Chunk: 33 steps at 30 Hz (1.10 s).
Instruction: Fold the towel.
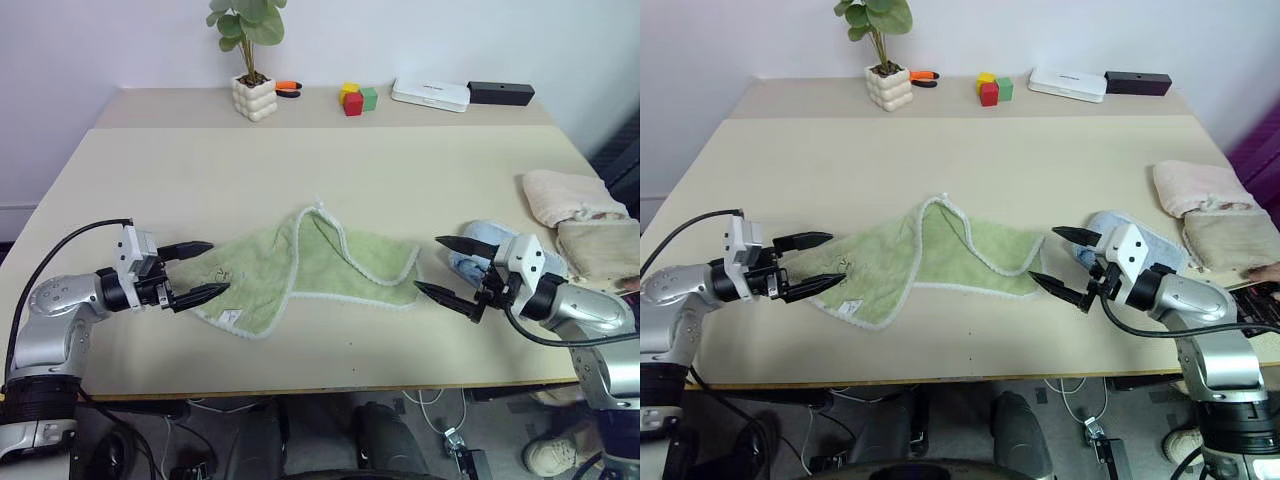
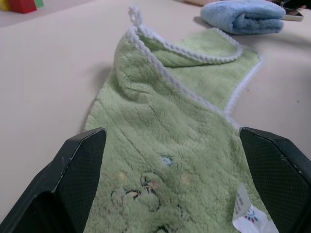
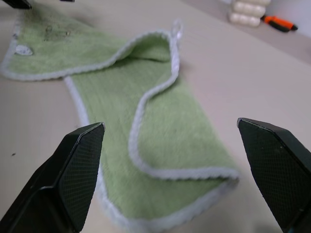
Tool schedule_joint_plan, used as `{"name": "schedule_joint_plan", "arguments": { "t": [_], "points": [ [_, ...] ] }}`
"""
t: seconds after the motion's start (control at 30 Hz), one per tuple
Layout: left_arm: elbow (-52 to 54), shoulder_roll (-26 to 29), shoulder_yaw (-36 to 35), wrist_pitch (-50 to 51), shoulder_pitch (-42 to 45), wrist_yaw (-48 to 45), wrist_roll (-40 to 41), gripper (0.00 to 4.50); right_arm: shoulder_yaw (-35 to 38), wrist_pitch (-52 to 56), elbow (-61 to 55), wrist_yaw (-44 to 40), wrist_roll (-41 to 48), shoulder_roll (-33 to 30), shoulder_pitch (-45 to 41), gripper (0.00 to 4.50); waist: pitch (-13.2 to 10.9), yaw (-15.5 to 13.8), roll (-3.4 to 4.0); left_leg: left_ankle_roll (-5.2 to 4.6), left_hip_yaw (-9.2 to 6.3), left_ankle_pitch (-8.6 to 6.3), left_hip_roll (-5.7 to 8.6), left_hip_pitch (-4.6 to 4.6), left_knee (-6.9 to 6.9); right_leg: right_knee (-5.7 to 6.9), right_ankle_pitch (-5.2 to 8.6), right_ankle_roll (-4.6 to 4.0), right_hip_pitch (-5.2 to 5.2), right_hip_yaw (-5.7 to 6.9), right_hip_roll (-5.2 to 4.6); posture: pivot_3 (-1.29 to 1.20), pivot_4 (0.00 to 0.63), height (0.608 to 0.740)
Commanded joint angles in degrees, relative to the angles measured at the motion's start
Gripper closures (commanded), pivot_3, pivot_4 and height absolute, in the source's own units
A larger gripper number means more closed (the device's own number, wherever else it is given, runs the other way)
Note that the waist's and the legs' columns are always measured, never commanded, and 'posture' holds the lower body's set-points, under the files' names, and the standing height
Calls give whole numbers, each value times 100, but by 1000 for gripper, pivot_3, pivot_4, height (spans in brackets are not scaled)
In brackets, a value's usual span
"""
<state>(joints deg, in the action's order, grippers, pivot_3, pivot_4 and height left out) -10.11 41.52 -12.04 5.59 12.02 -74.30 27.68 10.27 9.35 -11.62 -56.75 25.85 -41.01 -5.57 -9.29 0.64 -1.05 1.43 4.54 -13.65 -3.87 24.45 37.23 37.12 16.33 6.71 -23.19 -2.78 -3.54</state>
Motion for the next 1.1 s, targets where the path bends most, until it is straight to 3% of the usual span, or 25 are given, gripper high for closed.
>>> {"name": "schedule_joint_plan", "arguments": {
  "t": [0.03,0.33,0.63,0.9,1.1],
  "points": [
    [240,-23,4,-49,-23,-18,76,0,21,-83,-82,-29,5,-47,-196,32,0,-2,0,0,0,0,0,0,0,0,0,0,0,0,0,0,150,735],
    [737,169,-11,356,-225,-356,299,0,-178,-100,-75,32,-32,185,-344,32,0,1,0,0,-2,0,0,0,0,0,0,0,1,0,1,0,150,735],
    [1524,929,-56,512,-1045,-1271,517,0,-685,-219,193,-24,-173,548,-866,32,-1,23,1,0,0,0,-4,-1,-8,0,9,-16,-5,0,1,0,150,735],
    [1711,592,658,-654,-1101,-989,-423,0,-872,-424,321,33,-274,823,-1008,32,-1,-18,1,0,2,0,3,1,1,-4,11,-21,3,0,-7,0,150,735],
    [1030,275,1097,-1568,-758,-480,-1241,0,-965,-352,-11,273,-298,986,-868,32,0,-7,2,0,0,0,-2,-1,-3,3,10,-19,-4,0,1,0,150,735]
  ]
}}
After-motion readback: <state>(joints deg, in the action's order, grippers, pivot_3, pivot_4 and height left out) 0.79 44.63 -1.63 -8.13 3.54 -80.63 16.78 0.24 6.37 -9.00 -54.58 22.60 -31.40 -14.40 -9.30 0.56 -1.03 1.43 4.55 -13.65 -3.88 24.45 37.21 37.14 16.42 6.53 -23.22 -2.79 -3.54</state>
